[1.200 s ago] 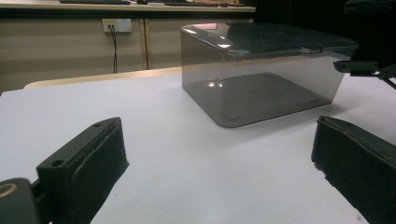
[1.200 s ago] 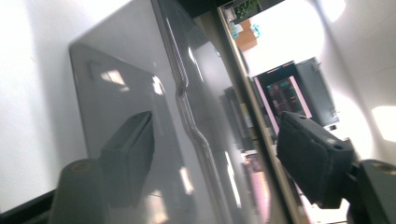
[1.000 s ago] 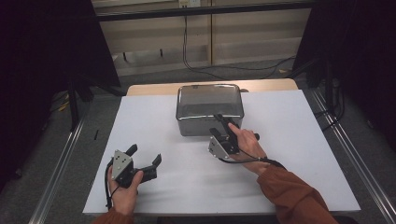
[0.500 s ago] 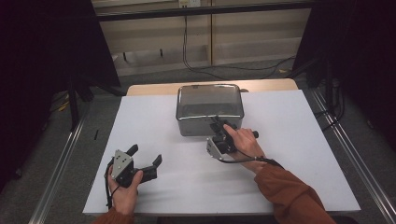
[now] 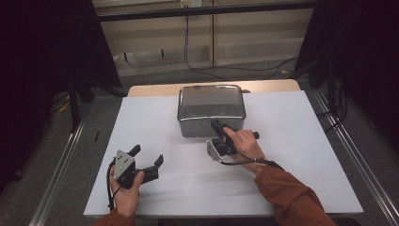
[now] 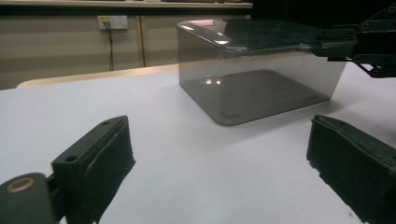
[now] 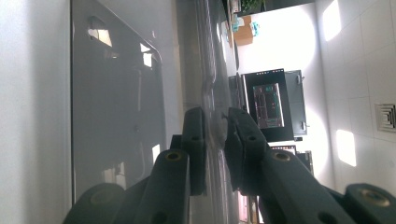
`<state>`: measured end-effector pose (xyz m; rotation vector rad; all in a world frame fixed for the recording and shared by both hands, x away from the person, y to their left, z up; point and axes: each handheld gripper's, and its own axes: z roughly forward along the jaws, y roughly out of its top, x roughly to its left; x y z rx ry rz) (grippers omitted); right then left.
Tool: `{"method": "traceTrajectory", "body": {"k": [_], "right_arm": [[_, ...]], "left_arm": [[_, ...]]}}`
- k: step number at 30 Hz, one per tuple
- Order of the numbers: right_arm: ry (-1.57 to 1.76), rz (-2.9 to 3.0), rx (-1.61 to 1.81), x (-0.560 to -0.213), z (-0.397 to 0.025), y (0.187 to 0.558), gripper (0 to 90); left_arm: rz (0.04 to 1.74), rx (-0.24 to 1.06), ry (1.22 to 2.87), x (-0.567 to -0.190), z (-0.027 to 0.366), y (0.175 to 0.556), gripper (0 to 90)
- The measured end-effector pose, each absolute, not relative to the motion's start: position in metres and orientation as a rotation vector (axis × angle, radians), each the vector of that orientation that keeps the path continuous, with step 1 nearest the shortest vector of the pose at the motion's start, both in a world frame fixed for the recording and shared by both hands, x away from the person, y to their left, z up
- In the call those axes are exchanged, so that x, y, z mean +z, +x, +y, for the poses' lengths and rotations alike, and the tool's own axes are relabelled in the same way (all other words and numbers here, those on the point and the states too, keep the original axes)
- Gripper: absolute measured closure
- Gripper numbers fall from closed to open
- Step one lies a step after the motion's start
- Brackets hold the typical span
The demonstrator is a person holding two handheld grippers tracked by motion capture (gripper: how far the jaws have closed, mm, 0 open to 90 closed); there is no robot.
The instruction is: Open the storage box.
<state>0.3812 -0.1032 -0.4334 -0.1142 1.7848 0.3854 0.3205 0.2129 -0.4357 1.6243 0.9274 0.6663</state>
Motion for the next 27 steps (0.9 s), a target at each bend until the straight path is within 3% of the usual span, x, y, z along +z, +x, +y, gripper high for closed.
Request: {"method": "traceTrajectory", "body": {"k": [7,27], "right_arm": [[-0.108,1.785,0.393,-0.432,-0.104,0.381,78.7],[-0.103,1.768,0.412,-0.426,-0.105,0.380,80.3]], "left_arm": [[0.894,0.618,1.625,-0.434,0.213,0.320,8.2],[0.862,0.648,1.635,-0.428,0.198,0.341,1.8]]}}
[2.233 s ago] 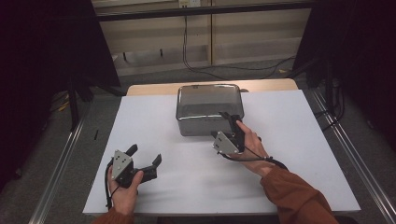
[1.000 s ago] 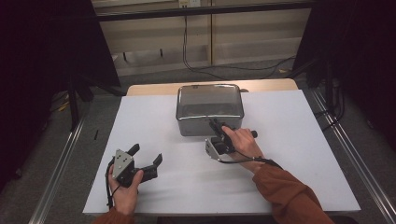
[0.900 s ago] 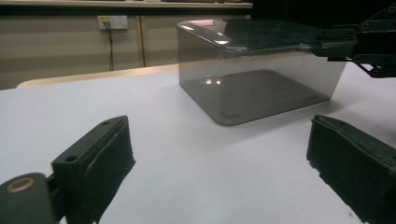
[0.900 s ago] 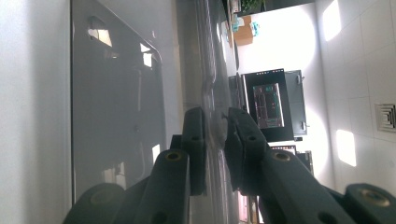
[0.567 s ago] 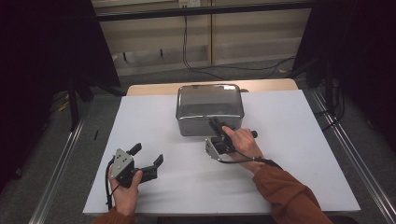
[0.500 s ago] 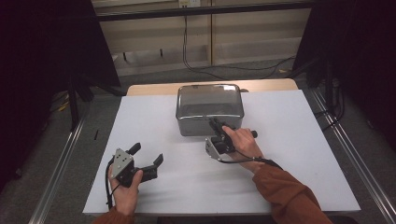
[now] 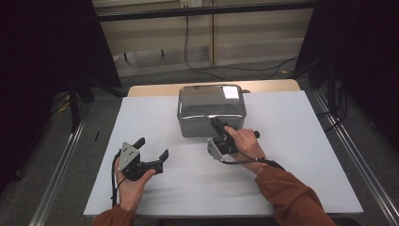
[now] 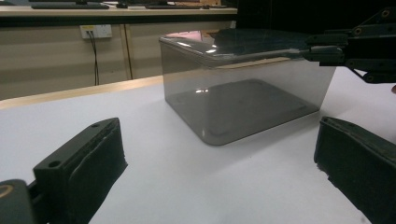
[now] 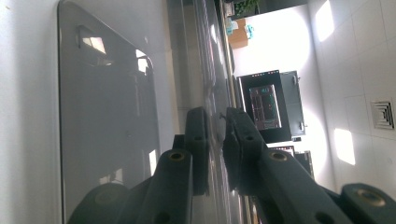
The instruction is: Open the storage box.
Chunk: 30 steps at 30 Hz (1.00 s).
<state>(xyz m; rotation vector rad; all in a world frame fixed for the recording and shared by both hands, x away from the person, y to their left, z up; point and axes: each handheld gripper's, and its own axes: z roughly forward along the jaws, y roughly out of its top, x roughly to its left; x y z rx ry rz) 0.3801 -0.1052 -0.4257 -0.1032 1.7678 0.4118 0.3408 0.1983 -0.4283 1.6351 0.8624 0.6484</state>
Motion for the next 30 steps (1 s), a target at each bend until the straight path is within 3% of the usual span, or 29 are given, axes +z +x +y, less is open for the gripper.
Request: {"method": "traceTrajectory", "body": {"k": [27,30], "right_arm": [[-0.102,1.748,0.425,-0.409,-0.106,0.384,80.6],[-0.109,1.745,0.430,-0.407,-0.106,0.385,80.7]], "left_arm": [[0.784,0.645,1.644,-0.403,0.169,0.400,2.4],[0.744,0.684,1.641,-0.402,0.165,0.405,6.1]]}}
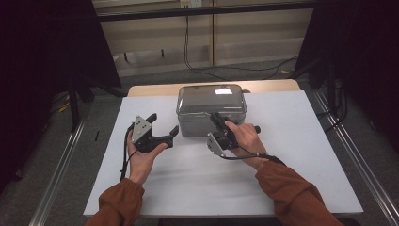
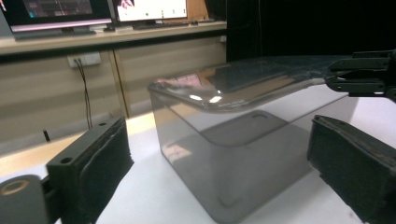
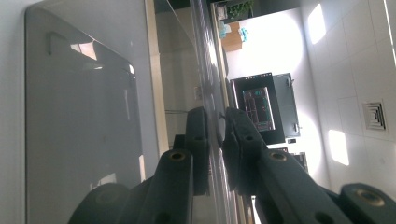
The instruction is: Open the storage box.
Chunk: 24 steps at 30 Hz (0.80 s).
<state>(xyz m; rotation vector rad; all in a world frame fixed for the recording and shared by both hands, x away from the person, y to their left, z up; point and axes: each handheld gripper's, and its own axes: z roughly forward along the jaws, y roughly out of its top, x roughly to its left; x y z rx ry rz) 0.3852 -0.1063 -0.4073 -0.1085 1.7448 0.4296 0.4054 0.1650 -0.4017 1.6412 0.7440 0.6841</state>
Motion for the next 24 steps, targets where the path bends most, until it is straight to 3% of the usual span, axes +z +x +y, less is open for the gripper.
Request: {"method": "traceTrajectory", "body": {"k": [11,24], "right_arm": [[-0.106,1.734,0.427,-0.398,-0.107,0.388,81.4],[-0.100,1.717,0.437,-0.392,-0.108,0.390,81.1]], "left_arm": [[0.774,0.637,1.673,-0.405,0.152,0.436,4.4],[0.765,0.697,1.668,-0.402,0.136,0.465,6.3]]}}
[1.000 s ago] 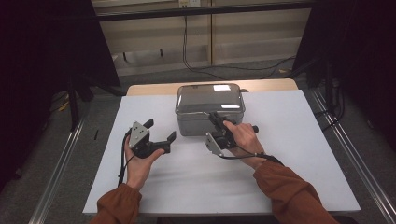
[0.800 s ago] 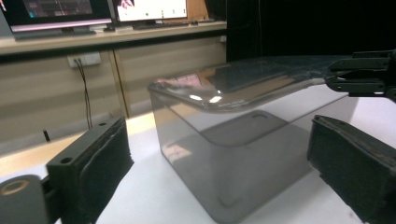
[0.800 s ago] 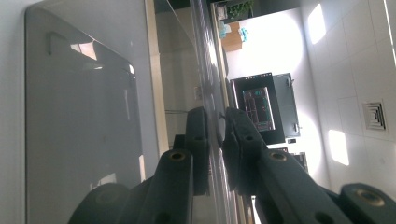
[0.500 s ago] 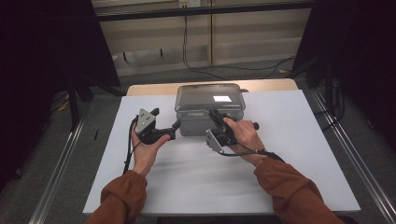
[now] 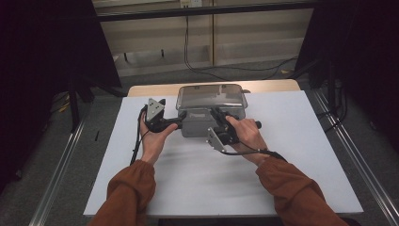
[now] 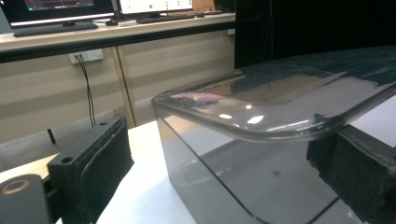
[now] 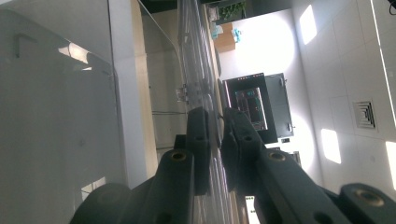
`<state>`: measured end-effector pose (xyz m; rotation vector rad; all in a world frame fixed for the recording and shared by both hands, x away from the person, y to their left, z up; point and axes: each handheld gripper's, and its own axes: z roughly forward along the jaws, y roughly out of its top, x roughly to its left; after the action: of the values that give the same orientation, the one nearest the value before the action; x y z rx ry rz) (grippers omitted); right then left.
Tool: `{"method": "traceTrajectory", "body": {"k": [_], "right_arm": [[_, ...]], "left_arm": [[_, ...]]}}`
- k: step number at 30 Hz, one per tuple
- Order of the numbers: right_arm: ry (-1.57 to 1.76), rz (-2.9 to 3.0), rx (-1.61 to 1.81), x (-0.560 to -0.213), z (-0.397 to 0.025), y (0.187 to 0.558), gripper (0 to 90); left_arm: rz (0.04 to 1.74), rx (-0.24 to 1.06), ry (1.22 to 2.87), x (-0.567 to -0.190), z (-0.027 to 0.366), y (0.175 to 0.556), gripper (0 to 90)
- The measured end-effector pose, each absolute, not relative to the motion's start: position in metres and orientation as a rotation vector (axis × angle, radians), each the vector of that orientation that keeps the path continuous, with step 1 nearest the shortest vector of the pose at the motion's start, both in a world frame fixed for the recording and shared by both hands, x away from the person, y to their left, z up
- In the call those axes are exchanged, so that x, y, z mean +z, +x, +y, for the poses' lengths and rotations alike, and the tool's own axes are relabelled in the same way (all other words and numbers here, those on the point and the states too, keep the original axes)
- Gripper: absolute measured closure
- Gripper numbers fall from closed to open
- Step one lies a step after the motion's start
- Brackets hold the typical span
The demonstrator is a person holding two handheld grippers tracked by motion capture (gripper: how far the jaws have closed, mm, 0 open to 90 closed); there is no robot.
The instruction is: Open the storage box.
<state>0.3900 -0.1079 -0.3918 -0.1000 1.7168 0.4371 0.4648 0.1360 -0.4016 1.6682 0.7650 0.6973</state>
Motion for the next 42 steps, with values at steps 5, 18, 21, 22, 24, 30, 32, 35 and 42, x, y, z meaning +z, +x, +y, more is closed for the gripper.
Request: {"method": "traceTrajectory", "body": {"k": [5,18,21,22,24,30,32,35,42], "right_arm": [[-0.101,1.718,0.437,-0.392,-0.108,0.390,80.0],[0.075,1.742,0.591,-0.389,-0.119,0.393,52.3],[0.170,1.750,0.684,-0.389,-0.129,0.394,45.9],[0.204,1.756,0.698,-0.389,-0.131,0.395,42.6],[0.260,1.756,0.728,-0.389,-0.139,0.397,38.8],[0.423,1.781,0.821,-0.386,-0.160,0.403,30.5],[0.498,1.795,0.888,-0.386,-0.170,0.406,29.5],[0.613,1.834,0.990,-0.385,-0.182,0.411,28.3],[0.739,1.848,1.136,-0.385,-0.200,0.418,21.1]], "left_arm": [[0.761,0.710,1.663,-0.404,0.134,0.466,8.8],[0.712,0.732,1.675,-0.402,0.133,0.467,19.9],[0.703,0.736,1.674,-0.401,0.133,0.468,21.0],[0.704,0.738,1.674,-0.401,0.132,0.468,21.4],[0.704,0.735,1.673,-0.401,0.131,0.469,21.4],[0.706,0.727,1.684,-0.401,0.129,0.469,21.4],[0.707,0.721,1.678,-0.401,0.129,0.469,21.8],[0.703,0.728,1.679,-0.400,0.128,0.469,21.8],[0.687,0.727,1.677,-0.398,0.128,0.471,22.5]]}}
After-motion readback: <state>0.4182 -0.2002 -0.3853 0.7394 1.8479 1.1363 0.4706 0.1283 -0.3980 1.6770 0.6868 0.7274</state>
